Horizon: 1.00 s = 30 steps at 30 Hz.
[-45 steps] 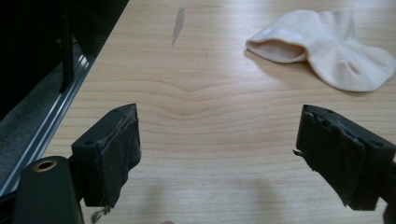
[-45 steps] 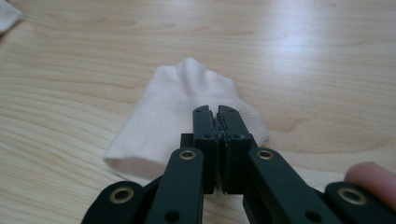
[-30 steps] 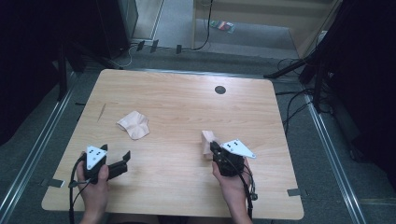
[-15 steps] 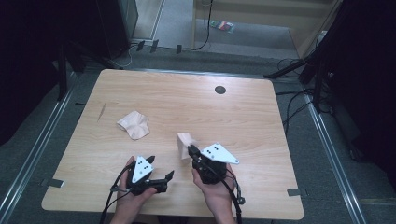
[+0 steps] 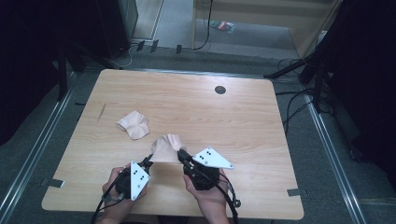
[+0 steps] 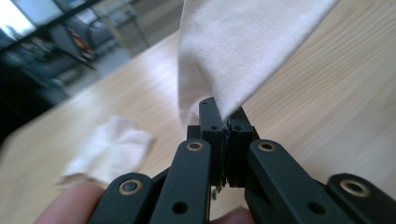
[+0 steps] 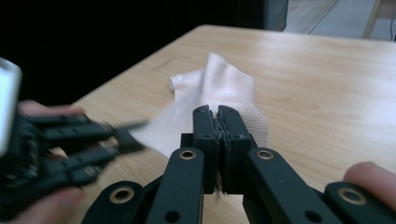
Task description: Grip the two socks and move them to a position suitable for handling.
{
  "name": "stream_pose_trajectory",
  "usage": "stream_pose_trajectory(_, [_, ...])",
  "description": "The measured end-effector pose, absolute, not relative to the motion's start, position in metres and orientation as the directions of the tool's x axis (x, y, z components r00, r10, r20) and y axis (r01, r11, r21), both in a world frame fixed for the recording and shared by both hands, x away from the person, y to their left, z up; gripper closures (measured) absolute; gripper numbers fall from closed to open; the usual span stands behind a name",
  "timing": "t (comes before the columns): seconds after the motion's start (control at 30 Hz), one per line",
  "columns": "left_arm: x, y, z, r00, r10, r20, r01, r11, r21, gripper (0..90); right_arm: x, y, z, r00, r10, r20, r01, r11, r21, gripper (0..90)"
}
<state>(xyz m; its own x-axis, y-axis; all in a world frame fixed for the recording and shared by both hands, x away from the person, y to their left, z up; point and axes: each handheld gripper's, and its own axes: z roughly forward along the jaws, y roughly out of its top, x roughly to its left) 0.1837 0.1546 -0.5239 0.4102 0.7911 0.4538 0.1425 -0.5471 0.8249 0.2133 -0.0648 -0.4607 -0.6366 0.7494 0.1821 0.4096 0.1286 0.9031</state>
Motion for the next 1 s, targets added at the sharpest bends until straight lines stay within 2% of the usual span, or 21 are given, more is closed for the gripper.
stream_pose_trajectory(0.1, [0.184,0.152,-0.529,0.434,0.765,0.475,0.162,-0.585,0.794,89.2,0.218,-0.065,-0.476,-0.623,0.761,0.18,0.445,0.155,0.882,88.6])
stream_pose_trajectory(0.27, [0.183,0.143,-0.546,0.562,0.725,0.398,0.216,-0.593,0.776,87.6,0.221,-0.075,-0.5,-0.594,0.785,0.176,0.5,0.189,0.845,88.6])
stream_pose_trajectory(0.33, [0.184,0.143,-0.547,0.576,0.718,0.39,0.218,-0.595,0.774,81.1,0.221,-0.078,-0.504,-0.589,0.791,0.167,0.507,0.2,0.838,88.6])
stream_pose_trajectory(0.37, [0.184,0.142,-0.547,0.59,0.716,0.374,0.222,-0.589,0.777,81.1,0.22,-0.081,-0.508,-0.582,0.798,0.158,0.514,0.21,0.832,88.6])
stream_pose_trajectory(0.4, [0.185,0.143,-0.548,0.61,0.713,0.347,0.234,-0.58,0.78,76.0,0.22,-0.084,-0.511,-0.574,0.804,0.157,0.528,0.216,0.821,88.1])
stream_pose_trajectory(0.43, [0.186,0.144,-0.548,0.628,0.71,0.318,0.246,-0.569,0.784,70.9,0.221,-0.088,-0.515,-0.571,0.804,0.164,0.544,0.221,0.809,83.9])
stream_pose_trajectory(0.47, [0.187,0.145,-0.548,0.642,0.705,0.3,0.248,-0.562,0.789,66.9,0.222,-0.091,-0.517,-0.571,0.802,0.175,0.554,0.219,0.803,72.9])
stream_pose_trajectory(0.53, [0.188,0.148,-0.547,0.677,0.687,0.265,0.245,-0.55,0.799,53.5,0.224,-0.097,-0.517,-0.549,0.813,0.193,0.568,0.193,0.8,55.0])
stream_pose_trajectory(0.57, [0.187,0.15,-0.545,0.688,0.68,0.254,0.234,-0.539,0.809,47.1,0.226,-0.102,-0.514,-0.54,0.814,0.214,0.565,0.162,0.809,51.0])
stream_pose_trajectory(0.67, [0.189,0.161,-0.538,0.726,0.672,0.145,0.241,-0.447,0.861,35.7,0.231,-0.122,-0.504,-0.499,0.828,0.256,0.546,0.071,0.835,51.4])
stream_pose_trajectory(0.8, [0.202,0.181,-0.532,0.685,0.729,-0.017,0.332,-0.291,0.897,36.2,0.238,-0.138,-0.505,-0.462,0.854,0.241,0.545,0.059,0.836,57.5])
stream_pose_trajectory(0.83, [0.211,0.19,-0.534,0.598,0.798,-0.074,0.411,-0.226,0.883,41.4,0.241,-0.137,-0.511,-0.455,0.855,0.247,0.569,0.066,0.82,58.8])
stream_pose_trajectory(0.87, [0.211,0.19,-0.534,0.598,0.798,-0.074,0.411,-0.226,0.883,44.7,0.241,-0.137,-0.511,-0.455,0.855,0.247,0.569,0.066,0.82,58.8])
stream_pose_trajectory(0.9, [0.215,0.193,-0.536,0.561,0.82,-0.111,0.45,-0.191,0.872,44.7,0.242,-0.133,-0.515,-0.463,0.853,0.242,0.584,0.088,0.807,59.0])
stream_pose_trajectory(0.93, [0.221,0.198,-0.541,0.518,0.839,-0.167,0.519,-0.153,0.841,51.8,0.243,-0.126,-0.522,-0.491,0.842,0.224,0.603,0.142,0.785,59.0])
stream_pose_trajectory(1.0, [0.223,0.2,-0.543,0.513,0.839,-0.184,0.541,-0.149,0.828,56.9,0.242,-0.121,-0.525,-0.499,0.838,0.219,0.615,0.165,0.771,59.0])
